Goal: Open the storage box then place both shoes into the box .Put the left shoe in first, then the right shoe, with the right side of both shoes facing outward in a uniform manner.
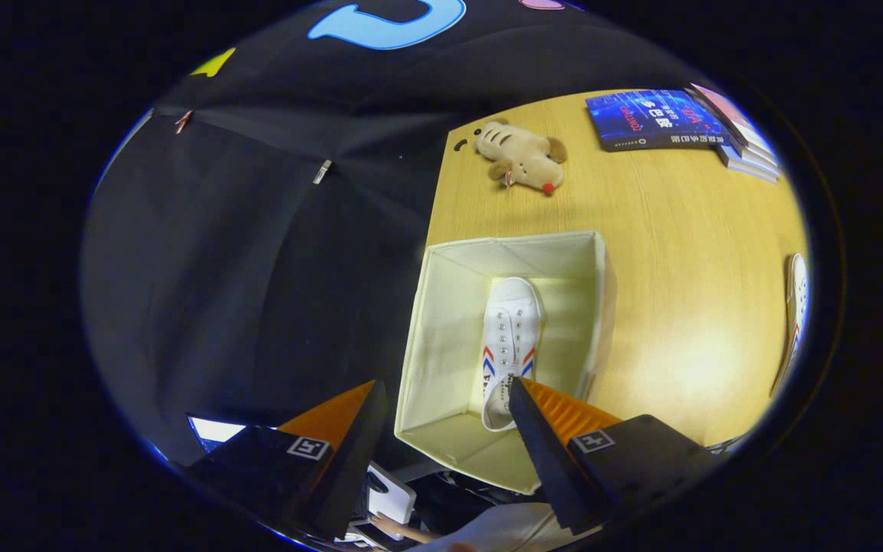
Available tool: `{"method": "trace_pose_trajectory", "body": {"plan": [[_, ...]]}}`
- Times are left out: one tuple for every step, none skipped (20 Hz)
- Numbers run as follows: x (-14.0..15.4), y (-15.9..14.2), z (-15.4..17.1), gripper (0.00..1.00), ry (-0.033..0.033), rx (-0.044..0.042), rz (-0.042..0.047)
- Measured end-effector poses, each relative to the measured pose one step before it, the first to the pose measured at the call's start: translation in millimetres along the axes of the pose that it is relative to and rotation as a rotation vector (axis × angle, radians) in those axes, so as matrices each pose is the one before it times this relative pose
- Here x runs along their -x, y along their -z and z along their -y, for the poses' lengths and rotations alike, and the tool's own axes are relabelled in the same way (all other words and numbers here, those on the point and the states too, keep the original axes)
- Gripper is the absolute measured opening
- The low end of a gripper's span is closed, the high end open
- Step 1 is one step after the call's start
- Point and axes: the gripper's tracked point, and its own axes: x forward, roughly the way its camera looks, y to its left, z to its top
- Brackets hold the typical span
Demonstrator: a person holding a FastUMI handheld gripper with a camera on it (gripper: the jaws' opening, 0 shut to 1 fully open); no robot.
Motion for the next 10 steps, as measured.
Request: {"method": "trace_pose_trajectory", "body": {"plan": [[14.89, -3.97, 8.80, 0.98, 0.00662, 0.02141, 0.02785], [14.33, -5.58, 9.38, 0.98, 0.00921, 0.01462, 0.03495], [15.11, -4.28, 9.45, 0.98, 0.00930, 0.00552, 0.03091], [14.40, -6.24, 12.62, 0.98, 0.01314, 0.00000, 0.03236], [14.76, -7.44, 18.27, 0.98, 0.02522, -0.00081, 0.02812], [11.56, -7.10, 21.05, 0.98, 0.03515, 0.00288, 0.02424], [13.08, -6.03, 25.70, 0.98, 0.04309, 0.00253, 0.02188], [9.23, -5.30, 27.23, 0.98, 0.05133, -0.00045, 0.01651], [7.06, -4.99, 30.37, 0.98, 0.05661, -0.00971, 0.01692], [3.76, -2.64, 33.42, 0.98, 0.05145, -0.00996, 0.00620]]}}
